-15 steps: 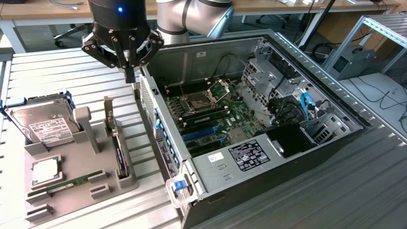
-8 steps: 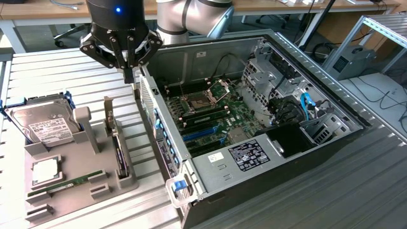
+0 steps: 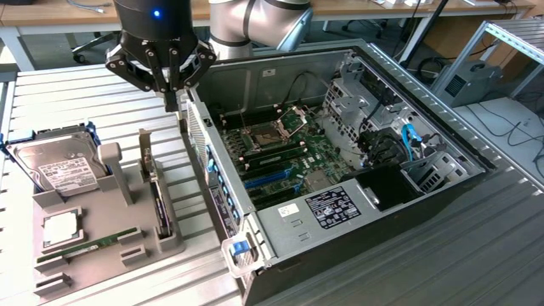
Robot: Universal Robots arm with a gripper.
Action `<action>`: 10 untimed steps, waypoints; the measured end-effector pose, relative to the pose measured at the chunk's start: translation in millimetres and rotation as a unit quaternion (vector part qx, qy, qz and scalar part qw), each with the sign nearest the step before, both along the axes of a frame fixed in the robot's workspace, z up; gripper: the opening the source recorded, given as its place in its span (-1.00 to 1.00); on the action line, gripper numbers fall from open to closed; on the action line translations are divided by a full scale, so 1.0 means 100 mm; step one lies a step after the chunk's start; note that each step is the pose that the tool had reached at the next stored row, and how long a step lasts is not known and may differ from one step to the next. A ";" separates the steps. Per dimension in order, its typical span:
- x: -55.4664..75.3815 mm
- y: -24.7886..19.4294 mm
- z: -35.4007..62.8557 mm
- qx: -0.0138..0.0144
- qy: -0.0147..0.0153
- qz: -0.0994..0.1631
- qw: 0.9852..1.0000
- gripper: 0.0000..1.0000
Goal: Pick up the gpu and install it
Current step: 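Reach for the gpu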
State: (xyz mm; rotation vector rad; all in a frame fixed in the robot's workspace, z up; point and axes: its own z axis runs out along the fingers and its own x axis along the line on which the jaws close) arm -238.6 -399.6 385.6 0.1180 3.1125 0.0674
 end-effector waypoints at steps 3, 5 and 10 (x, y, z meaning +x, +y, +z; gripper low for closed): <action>-0.01 0.000 -0.001 0.000 0.000 0.000 1.000 -0.79; -0.01 0.000 -0.001 0.000 0.000 0.000 1.000 -0.79; -0.03 0.000 -0.001 0.000 0.000 0.000 1.000 -0.79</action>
